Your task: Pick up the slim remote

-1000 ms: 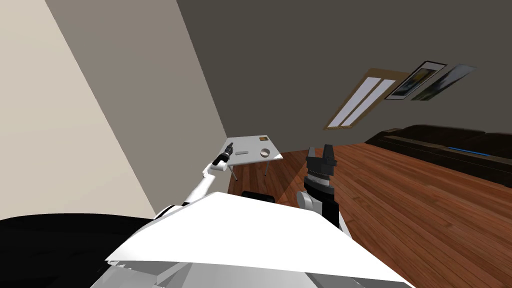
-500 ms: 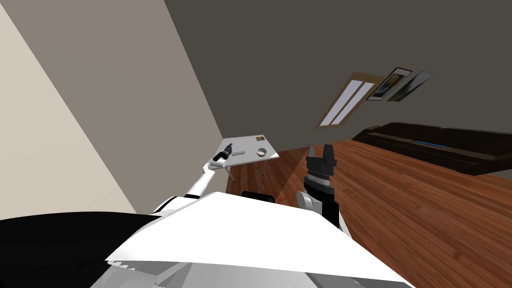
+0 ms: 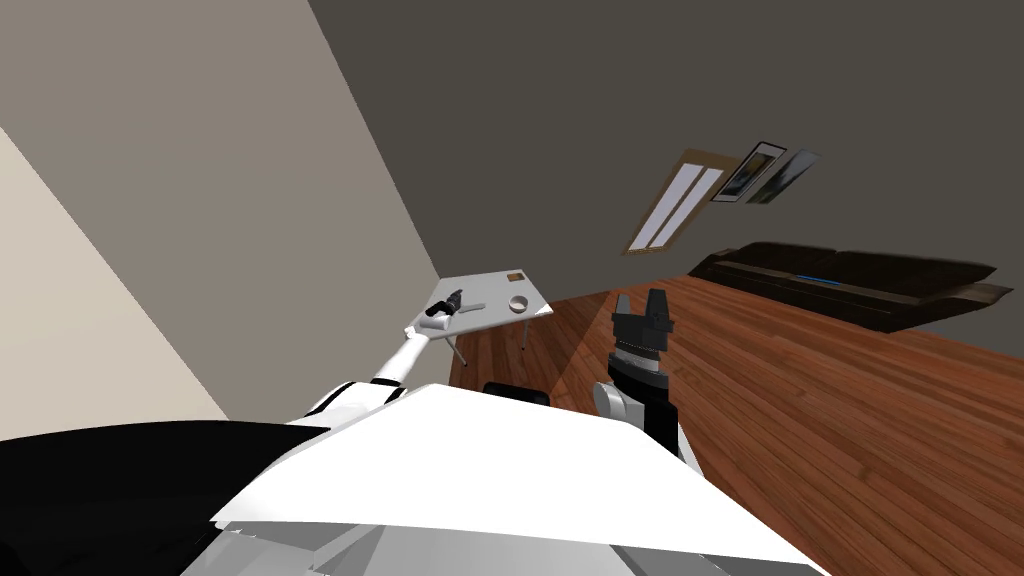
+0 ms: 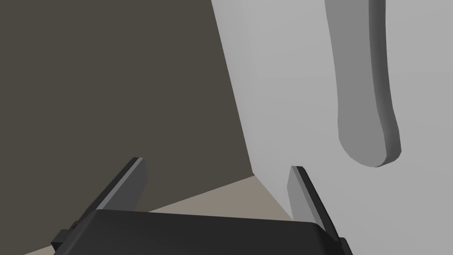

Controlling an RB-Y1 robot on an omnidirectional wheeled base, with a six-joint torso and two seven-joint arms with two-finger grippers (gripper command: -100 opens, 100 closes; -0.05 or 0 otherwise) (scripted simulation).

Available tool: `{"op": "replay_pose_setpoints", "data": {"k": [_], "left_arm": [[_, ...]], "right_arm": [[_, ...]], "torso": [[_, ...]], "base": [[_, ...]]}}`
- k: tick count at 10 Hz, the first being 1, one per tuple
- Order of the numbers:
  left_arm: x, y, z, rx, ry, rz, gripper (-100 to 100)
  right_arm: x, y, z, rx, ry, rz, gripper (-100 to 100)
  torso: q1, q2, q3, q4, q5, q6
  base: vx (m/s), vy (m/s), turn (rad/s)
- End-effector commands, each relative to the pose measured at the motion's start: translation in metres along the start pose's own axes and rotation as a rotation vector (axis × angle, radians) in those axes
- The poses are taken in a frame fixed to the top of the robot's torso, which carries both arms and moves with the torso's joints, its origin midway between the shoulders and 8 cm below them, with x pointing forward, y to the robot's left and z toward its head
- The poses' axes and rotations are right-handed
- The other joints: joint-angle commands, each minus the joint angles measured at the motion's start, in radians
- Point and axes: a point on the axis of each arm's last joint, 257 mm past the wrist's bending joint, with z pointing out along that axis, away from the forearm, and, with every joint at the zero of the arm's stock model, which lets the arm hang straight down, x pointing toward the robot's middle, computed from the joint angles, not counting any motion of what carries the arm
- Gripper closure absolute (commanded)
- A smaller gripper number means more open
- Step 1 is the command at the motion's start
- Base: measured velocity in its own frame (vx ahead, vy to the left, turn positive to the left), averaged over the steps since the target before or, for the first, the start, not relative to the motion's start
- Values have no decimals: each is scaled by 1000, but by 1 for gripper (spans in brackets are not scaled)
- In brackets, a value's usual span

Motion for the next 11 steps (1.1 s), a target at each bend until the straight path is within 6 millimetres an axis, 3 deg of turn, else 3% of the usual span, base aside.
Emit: {"op": "replay_pose_setpoints", "data": {"k": [1, 2, 3, 4, 5, 6, 7, 8, 9, 11], "left_arm": [[-9, 21, 4, -74, -10, -10, -100], [-9, 21, 4, -76, -10, -10, -100], [-22, 25, 11, -118, -24, -30, -100], [-24, 40, 10, -164, -28, -32, -100], [-25, 41, 10, -165, -28, -32, -100], [-37, 43, 14, -208, -42, -55, -100], [-39, 60, 12, -254, -48, -59, -100], [-52, 59, 16, -280, -63, -84, -100], [-54, 76, 13, -329, -68, -89, -100], [-64, 79, 14, -377, -81, -117, -100]], "right_arm": [[0, 0, 0, 0, 0, 0, 0], [0, 0, 0, 0, 0, 0, 0], [0, 0, 0, 0, 0, 0, 0], [0, 0, 0, 0, 0, 0, 0], [0, 0, 0, 0, 0, 0, 0], [0, 0, 0, 0, 0, 0, 0], [0, 0, 0, 0, 0, 0, 0], [0, 0, 0, 0, 0, 0, 0], [0, 0, 0, 0, 0, 0, 0], [0, 0, 0, 0, 0, 0, 0]], "torso": [[0, 0, 0, 0, 0, 0], [0, 0, 0, 0, 0, -1], [1, 0, 0, 0, 0, -1], [0, 0, 0, 0, 0, 0], [1, 0, 0, 0, 0, -1], [1, 0, 0, 0, 0, -1], [1, 0, 0, 0, 0, 0], [1, -1, 0, 0, 0, -1], [1, -1, -1, 0, 0, 0], [1, 0, 0, 0, 0, -2]], "base": [[5, -14, -114], [2, -6, 25], [6, -18, -190], [9, -11, -113], [5, -4, 13], [11, -11, -163], [13, -6, -129], [22, -7, -208], [22, -2, -90], [10, -4, -78]]}}
